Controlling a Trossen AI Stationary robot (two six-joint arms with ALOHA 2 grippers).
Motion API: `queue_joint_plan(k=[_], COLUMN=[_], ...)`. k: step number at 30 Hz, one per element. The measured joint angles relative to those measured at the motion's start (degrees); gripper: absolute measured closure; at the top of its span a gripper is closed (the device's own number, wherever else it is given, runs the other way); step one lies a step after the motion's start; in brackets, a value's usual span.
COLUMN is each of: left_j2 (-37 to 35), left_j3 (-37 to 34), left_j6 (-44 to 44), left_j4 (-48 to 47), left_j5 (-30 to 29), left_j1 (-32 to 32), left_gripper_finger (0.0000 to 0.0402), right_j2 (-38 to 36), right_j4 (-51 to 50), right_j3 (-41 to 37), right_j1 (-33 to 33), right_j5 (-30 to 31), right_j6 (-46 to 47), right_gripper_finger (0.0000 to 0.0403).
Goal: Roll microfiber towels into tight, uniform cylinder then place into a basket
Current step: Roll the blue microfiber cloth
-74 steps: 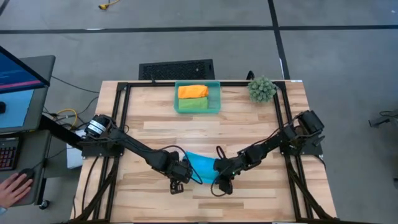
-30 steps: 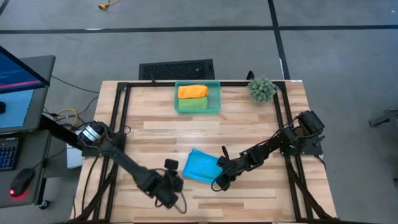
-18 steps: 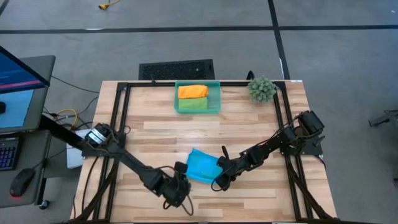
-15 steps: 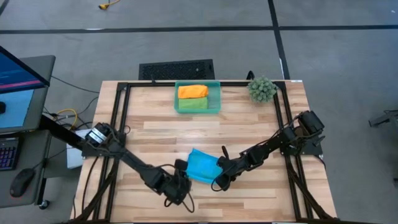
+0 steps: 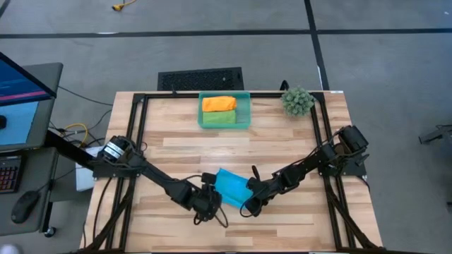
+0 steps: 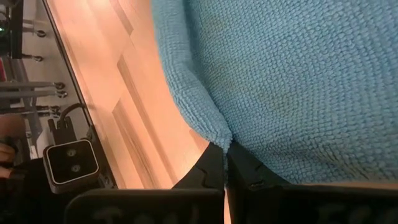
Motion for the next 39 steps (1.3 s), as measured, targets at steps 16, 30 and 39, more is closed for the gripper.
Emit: queue_joint_plan(k=[16, 30, 39], left_j2=[-0.5, -0.3, -0.2], left_j3=[-5.6, -5.9, -5.9], left_j6=[0.6, -0.8, -2.4], left_j4=[5.2, 5.2, 5.3], left_j5=[13.2, 15.1, 15.2], left_j1=[5.3, 5.3, 5.3], left_gripper_finger=[0.0292, 0.0292, 0.0292], right_j2=[0.0, -9.3, -16.9], right_j4=[0.0, -2.7, -16.0], right_j3=[0.0, 0.0, 0.0], right_j1=[1.0, 3.1, 5.7], right_j5=[0.6, 8.1, 16.4], right_j6=[-0.2, -10.0, -10.1], right_gripper_finger=[0.0359, 0.0356, 0.0356])
